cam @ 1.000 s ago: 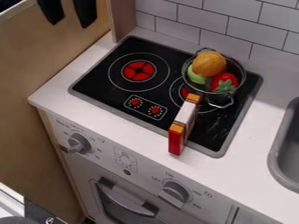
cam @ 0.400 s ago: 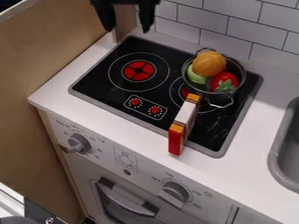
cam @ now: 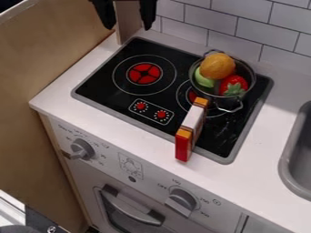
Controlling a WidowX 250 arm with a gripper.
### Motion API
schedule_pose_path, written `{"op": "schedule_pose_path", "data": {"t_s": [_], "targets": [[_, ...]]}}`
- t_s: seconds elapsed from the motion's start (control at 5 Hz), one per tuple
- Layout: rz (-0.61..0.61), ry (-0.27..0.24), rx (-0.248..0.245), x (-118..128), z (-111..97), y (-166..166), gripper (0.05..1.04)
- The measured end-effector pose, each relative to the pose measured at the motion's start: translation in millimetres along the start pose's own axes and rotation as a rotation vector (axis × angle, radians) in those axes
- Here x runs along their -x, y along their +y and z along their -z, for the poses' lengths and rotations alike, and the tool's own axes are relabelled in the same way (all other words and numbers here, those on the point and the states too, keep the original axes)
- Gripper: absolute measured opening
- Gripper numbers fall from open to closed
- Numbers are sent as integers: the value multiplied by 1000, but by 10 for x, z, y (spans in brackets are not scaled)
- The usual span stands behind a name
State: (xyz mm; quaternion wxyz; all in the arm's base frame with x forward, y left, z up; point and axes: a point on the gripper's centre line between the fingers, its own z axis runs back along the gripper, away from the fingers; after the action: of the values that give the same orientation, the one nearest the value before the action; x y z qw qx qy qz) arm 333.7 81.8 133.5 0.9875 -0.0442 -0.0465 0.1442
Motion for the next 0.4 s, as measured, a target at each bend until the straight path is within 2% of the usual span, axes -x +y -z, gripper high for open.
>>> {"op": "schedule_pose_path", "data": {"t_s": [0.2, 0.4], "targets": [[-13, -11, 0, -15, 10, -30, 997], [-110, -43, -14, 63, 304, -289, 997]]}}
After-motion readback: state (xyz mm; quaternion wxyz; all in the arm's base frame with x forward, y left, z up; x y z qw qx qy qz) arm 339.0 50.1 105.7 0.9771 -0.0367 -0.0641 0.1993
